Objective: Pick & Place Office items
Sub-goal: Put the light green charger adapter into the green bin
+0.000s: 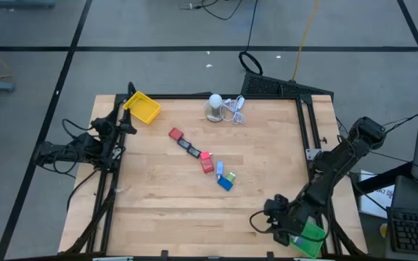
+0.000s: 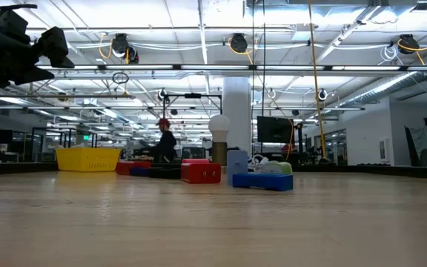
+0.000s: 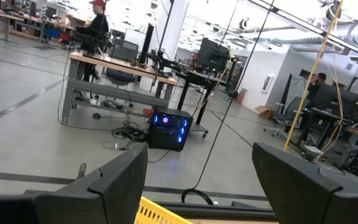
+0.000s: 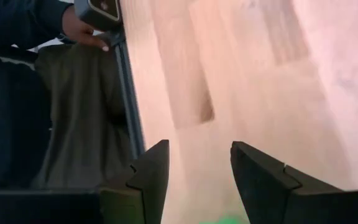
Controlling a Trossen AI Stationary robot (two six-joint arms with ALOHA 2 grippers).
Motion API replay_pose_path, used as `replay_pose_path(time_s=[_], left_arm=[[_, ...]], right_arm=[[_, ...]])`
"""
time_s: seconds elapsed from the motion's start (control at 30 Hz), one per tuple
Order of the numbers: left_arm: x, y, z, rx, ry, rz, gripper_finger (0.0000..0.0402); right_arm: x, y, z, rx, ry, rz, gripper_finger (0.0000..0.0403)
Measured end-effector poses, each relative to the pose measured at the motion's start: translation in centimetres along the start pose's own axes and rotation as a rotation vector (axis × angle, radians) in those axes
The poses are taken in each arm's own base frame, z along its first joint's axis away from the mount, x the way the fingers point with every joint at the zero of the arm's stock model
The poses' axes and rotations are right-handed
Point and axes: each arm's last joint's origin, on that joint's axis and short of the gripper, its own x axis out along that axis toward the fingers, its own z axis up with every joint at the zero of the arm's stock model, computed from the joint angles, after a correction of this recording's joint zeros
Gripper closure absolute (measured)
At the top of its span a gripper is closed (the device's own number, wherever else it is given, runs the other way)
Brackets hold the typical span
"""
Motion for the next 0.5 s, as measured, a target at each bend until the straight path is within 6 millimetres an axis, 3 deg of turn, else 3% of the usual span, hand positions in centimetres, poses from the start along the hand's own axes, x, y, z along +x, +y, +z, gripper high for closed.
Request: replay_pose_path(time_s=[0.5], left_arm=[[0.0, 0.0, 0.0, 0.000, 0.000, 0.000, 0.0108]], right_arm=[[0.2, -2.1, 3.6, -0.276, -0.065, -0.065, 0.0243]])
